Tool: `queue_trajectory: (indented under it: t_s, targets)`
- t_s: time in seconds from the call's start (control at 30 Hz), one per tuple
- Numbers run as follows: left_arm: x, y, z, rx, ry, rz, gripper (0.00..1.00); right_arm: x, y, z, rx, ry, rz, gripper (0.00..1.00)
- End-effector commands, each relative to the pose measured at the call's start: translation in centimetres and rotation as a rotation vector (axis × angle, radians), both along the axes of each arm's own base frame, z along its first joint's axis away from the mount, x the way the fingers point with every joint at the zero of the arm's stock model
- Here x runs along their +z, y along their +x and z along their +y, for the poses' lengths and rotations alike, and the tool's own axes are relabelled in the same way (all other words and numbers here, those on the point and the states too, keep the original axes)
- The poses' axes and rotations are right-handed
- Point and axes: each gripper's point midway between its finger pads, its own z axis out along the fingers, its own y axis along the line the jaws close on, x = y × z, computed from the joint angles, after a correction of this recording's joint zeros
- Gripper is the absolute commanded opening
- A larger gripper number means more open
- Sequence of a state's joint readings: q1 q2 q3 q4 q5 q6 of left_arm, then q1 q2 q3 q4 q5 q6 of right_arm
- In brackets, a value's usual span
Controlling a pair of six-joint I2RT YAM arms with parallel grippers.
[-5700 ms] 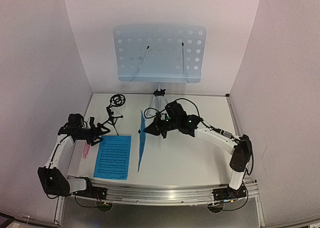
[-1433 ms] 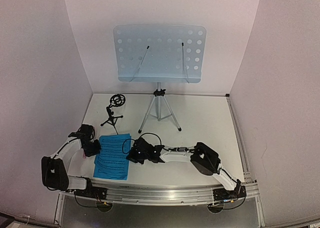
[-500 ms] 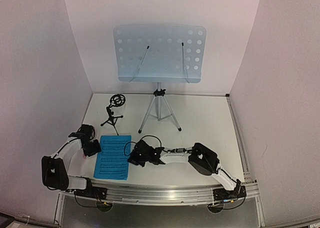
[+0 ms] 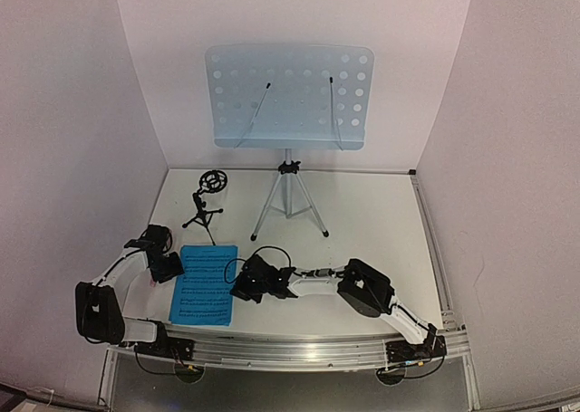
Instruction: Pack up the instrument practice props
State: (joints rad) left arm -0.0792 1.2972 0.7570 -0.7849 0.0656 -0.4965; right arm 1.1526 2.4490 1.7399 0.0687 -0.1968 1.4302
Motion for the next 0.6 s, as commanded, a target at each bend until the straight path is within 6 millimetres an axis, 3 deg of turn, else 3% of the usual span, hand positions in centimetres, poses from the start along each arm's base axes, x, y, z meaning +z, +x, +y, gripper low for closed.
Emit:
queue_trajectory:
  t_s: [0.0,0.1,0.23,0.57]
  targets:
    - [1.2,1.1,0.4,0.003,0.020,-0.044,0.52,1.9,0.3,0.7,-0.004,0.038,-0.032,0.00]
    - [0.7,0.7,0.3,0.004,0.013,-0.032,0.65,2.7,0.7,0.1,-0.046,0.049,-0.027,0.00]
    - [-0.1,0.0,0.0,0.016,-0.006,-0.006,0.74,2.1,0.7,-0.1,-0.087,0.067,0.014,0.00]
    - [-0.6,-0.3,-0.2,0.023,-0.018,0.008,0.80,2.7,1.1,0.4,-0.206,0.141,0.044,0.00]
